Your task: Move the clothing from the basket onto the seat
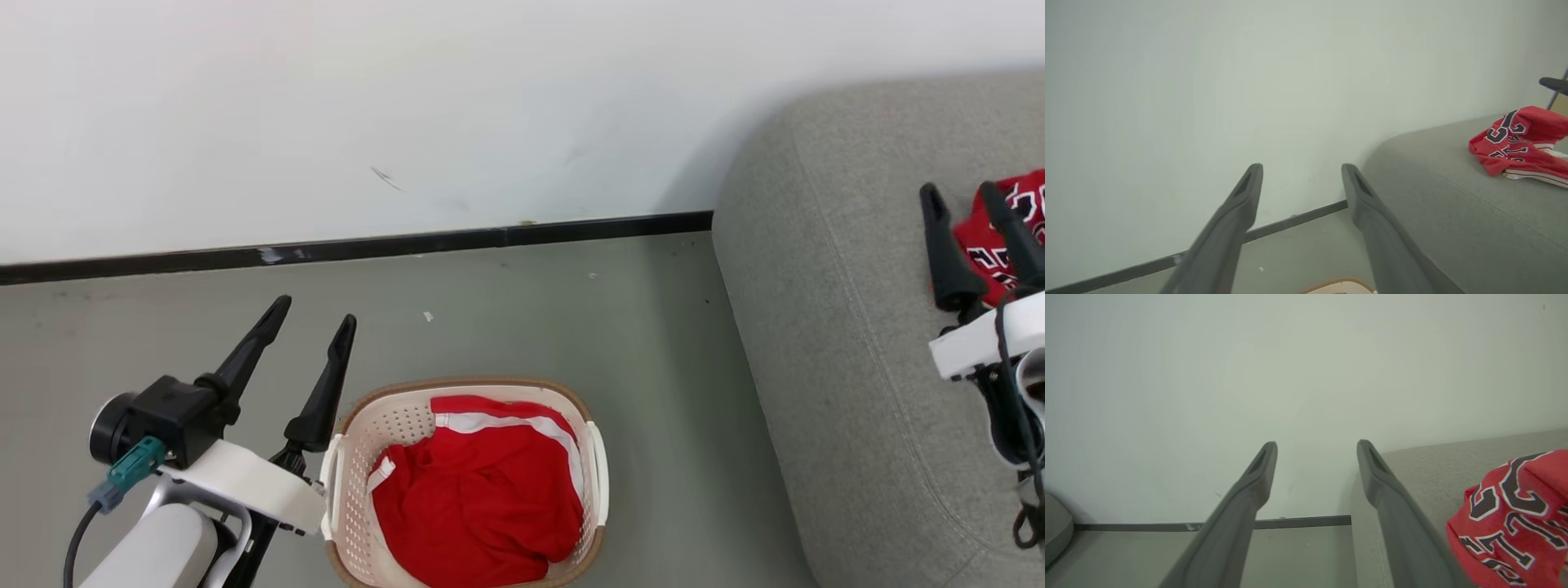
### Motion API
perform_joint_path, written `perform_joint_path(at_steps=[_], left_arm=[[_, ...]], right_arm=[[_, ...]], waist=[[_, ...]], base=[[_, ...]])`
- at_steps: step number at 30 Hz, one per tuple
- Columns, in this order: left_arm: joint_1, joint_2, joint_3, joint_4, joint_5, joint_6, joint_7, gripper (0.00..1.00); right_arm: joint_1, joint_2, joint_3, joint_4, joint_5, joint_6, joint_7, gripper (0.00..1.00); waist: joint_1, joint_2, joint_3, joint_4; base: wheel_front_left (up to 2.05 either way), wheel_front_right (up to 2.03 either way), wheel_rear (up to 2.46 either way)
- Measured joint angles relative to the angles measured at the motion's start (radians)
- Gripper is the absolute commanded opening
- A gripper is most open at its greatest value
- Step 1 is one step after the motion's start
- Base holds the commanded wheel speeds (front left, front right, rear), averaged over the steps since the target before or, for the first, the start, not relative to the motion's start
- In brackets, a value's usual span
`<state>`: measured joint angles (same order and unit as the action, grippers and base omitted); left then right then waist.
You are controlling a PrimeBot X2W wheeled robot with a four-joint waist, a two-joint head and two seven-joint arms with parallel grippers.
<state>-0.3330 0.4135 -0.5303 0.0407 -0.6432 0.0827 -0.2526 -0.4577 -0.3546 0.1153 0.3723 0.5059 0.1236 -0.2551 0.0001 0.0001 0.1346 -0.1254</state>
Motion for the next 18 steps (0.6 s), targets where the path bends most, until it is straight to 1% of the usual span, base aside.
perform_joint_path(at_steps=[6, 11, 13, 18], left_arm=[[0.053, -0.017, 0.047, 0.01, -0.008, 0.022, 0.0, 1.0], [0.096, -0.032, 0.072, 0.016, -0.009, 0.022, 0.0, 1.0], [0.112, -0.037, 0.081, 0.02, -0.009, 0.03, 0.0, 1.0], [0.15, -0.044, 0.1, 0.028, -0.009, 0.03, 0.0, 1.0]], right_arm=[[0.054, 0.021, 0.028, -0.018, 0.01, 0.0, 0.0, 1.0], [0.093, 0.029, 0.043, -0.044, 0.011, 0.0, 0.0, 1.0], [0.107, 0.034, 0.048, -0.059, 0.011, 0.0, 0.0, 1.0], [0.152, 0.041, 0.041, -0.095, 0.01, 0.0, 0.0, 1.0]], waist=[[0.0, 0.0, -0.028, 0.038], [0.0, 0.0, -0.05, 0.068], [0.0, 0.0, -0.058, 0.079], [0.0, 0.0, -0.079, 0.105]], base=[[0.0, 0.0, 0.0], [0.0, 0.0, 0.0], [0.0, 0.0, 0.0], [0.0, 0.0, 0.0]])
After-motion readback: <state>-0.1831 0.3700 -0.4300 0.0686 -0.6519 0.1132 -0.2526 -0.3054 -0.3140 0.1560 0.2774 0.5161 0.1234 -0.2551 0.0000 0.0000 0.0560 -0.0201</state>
